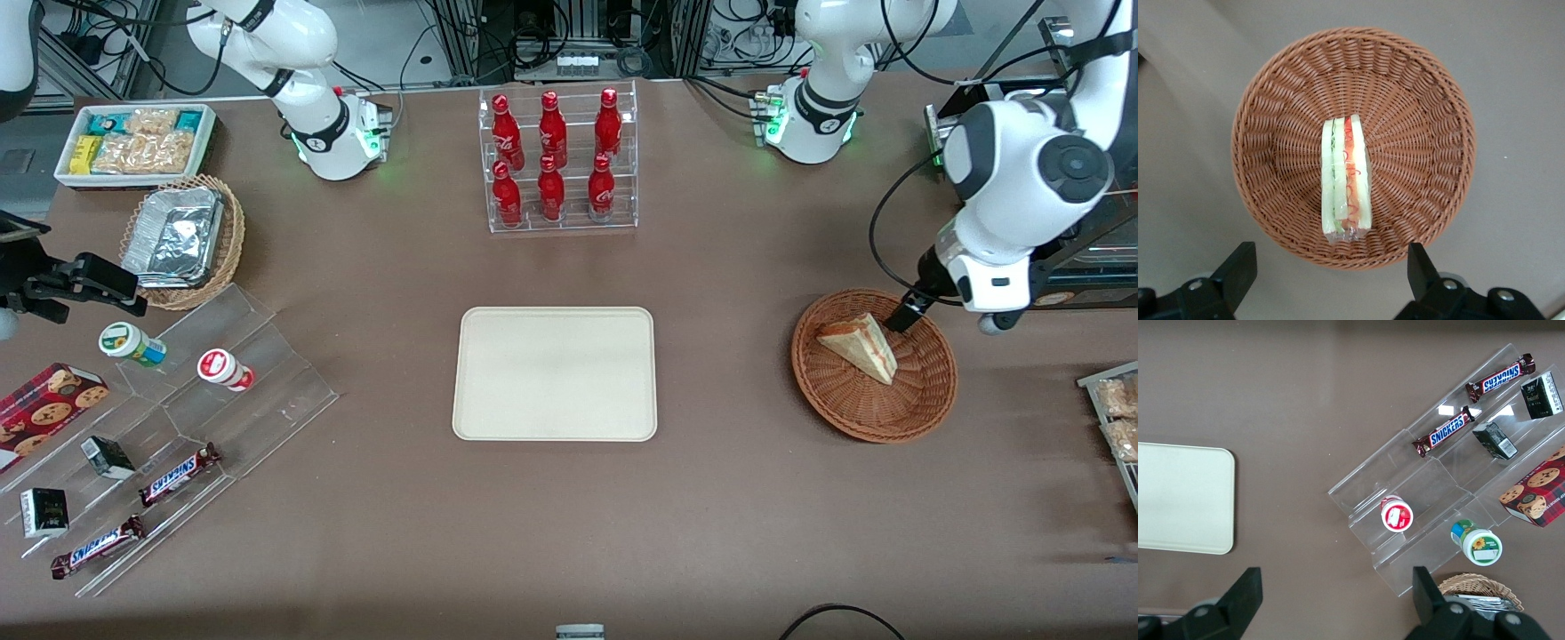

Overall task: Place sandwich from basket to tray
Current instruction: 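Lower the open left gripper over the sandwich in the wicker basket, then close the left gripper on the wrapped sandwich's crust edge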

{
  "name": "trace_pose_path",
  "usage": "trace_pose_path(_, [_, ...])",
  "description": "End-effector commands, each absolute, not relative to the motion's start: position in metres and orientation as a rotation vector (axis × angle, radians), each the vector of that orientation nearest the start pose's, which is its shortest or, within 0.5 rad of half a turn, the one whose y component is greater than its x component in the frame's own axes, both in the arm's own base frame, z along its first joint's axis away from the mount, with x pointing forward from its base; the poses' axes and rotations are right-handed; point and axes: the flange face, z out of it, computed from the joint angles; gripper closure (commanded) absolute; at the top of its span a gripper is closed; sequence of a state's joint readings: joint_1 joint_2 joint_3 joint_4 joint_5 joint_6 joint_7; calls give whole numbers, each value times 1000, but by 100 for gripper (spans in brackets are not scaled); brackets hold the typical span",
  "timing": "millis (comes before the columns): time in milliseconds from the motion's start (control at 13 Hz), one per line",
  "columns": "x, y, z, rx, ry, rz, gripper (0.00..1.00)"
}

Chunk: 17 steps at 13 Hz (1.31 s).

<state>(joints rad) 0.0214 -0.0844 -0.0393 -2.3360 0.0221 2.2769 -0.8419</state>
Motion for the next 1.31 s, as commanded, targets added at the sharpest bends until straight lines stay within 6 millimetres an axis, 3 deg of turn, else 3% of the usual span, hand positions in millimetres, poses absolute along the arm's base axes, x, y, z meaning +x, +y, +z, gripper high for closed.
trace_pose_path(0, [479,-6,338,-2885,-1270,-111,0])
trace_pose_path(308, [474,-3,293,-2891,-1294,-134,0])
trace_pose_path(538, [478,-1,271,-2873,-1363,-160,0])
trace_pose_path(923, [477,-4,254,-2869,-1377,-156,0])
trace_pose_path(1231, [477,-7,253,-2860,-1398,-152,2])
